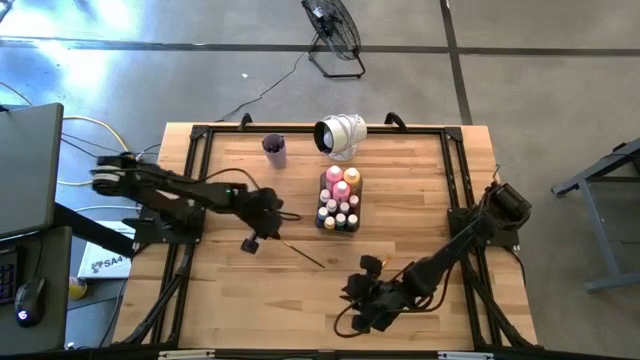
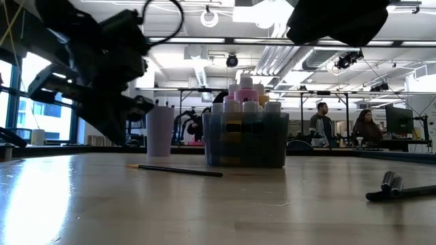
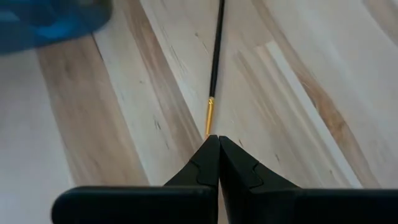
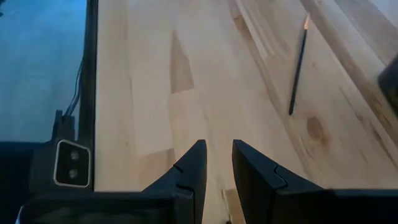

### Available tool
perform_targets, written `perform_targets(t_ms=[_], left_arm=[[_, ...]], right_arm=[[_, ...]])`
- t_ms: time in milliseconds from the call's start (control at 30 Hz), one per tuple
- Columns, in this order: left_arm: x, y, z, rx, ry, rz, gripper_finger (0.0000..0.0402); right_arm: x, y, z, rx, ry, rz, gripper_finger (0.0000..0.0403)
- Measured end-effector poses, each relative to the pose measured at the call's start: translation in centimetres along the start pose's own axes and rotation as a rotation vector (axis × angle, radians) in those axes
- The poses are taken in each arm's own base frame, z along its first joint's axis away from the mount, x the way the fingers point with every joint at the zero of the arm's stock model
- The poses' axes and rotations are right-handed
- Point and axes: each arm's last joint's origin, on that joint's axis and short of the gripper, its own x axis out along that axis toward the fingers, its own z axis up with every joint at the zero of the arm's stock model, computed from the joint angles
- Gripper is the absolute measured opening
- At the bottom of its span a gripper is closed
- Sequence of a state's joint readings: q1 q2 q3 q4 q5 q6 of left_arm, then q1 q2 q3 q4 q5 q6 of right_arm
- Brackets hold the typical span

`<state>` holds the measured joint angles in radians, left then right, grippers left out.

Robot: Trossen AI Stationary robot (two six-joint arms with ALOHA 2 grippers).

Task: Pick & Place Paint Supplies
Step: Put the gold paint brush into the violet cup

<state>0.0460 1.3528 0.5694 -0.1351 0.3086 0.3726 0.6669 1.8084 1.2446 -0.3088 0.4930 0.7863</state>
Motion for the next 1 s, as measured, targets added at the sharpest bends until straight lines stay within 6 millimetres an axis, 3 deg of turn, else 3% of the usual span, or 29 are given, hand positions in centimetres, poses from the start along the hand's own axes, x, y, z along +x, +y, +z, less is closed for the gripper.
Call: perform_targets(t_ms=[333,733,1000], left_arm=[[0.7,1.4,2.6,-0.014,0.081,-0.002,0.0003],[0.7,1.2,2.1,-0.022,0.141,0.002,0.0102],[1.5,1.4,1.8,-0.055,0.164,0.002,0.0104]], right_arm=[[-0.4,0.5,-0.6,-0.012,0.008,0.010,0.0067],[-0.5,0.6,-0.7,-0.017,0.007,0.013,0.0067],[-0.5,0.6,-0.7,-0.018,0.006,0.011,0.0067]])
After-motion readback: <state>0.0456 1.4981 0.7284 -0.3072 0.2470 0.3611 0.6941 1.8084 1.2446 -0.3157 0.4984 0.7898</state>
